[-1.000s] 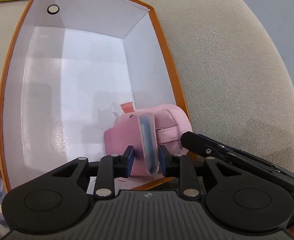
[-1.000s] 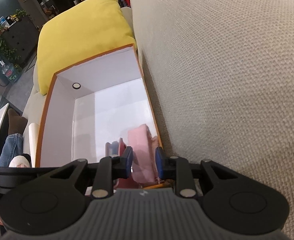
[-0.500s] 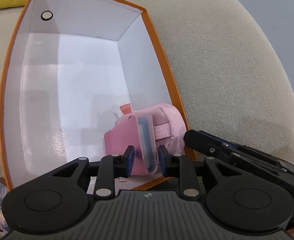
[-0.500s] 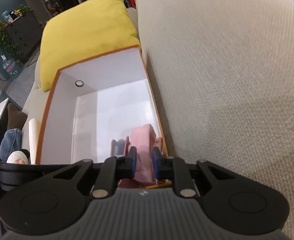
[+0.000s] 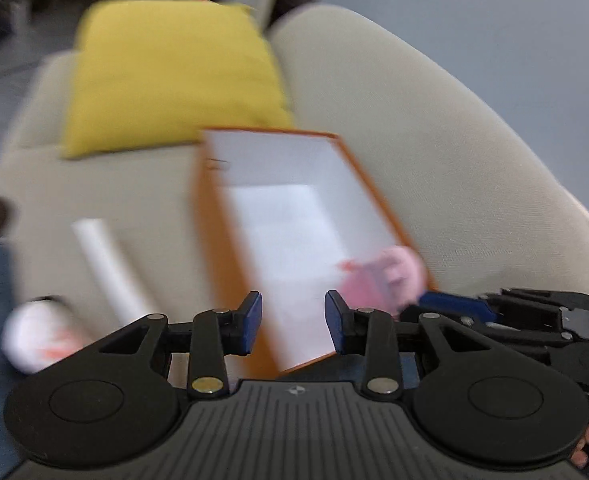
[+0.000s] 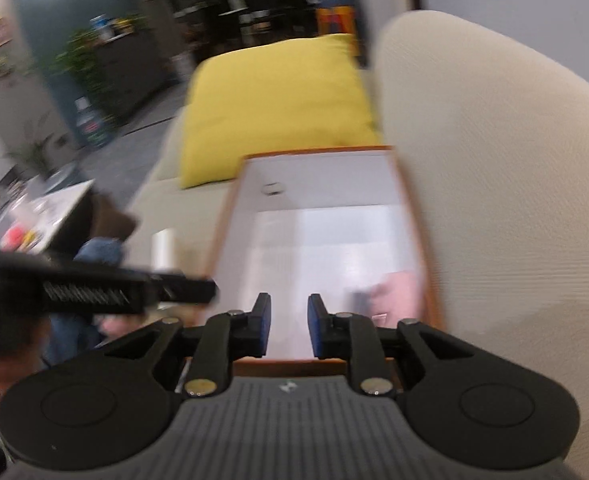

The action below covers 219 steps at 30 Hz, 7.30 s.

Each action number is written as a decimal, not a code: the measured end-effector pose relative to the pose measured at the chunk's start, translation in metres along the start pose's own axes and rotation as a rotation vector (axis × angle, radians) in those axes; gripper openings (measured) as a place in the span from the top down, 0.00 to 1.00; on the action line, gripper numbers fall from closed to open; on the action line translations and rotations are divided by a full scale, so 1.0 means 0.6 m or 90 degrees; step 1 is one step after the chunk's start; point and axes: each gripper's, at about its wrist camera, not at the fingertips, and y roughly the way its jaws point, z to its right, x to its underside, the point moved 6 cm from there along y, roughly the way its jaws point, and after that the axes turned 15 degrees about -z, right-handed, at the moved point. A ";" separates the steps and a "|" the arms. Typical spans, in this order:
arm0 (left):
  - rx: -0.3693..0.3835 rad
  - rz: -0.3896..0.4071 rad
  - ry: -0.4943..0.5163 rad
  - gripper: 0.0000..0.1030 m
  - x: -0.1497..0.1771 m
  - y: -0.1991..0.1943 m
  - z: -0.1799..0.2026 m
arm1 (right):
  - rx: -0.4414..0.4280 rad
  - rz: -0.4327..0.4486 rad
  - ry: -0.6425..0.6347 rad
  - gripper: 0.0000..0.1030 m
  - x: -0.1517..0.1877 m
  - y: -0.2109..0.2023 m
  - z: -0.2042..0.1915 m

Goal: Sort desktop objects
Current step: 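Move both tools back to the items on the sofa seat, then grasp the dark grey case with the left tool while the right tool grasps the red card pack, then carry the grey case and red card pack over the shoebox, then lower the grey case and red card pack into the shoebox and release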

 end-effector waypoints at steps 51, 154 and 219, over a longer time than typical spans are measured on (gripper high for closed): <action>-0.185 -0.206 0.361 0.58 0.313 0.143 -0.050 | 0.017 -0.278 -0.407 0.66 0.175 0.191 -0.209; 0.036 0.038 0.077 0.64 -0.035 0.059 0.079 | 0.090 -0.097 -0.040 0.77 -0.067 -0.027 0.004; 0.096 -0.153 0.005 0.58 -0.030 0.254 0.102 | 0.074 -0.211 0.079 0.87 -0.035 0.123 0.116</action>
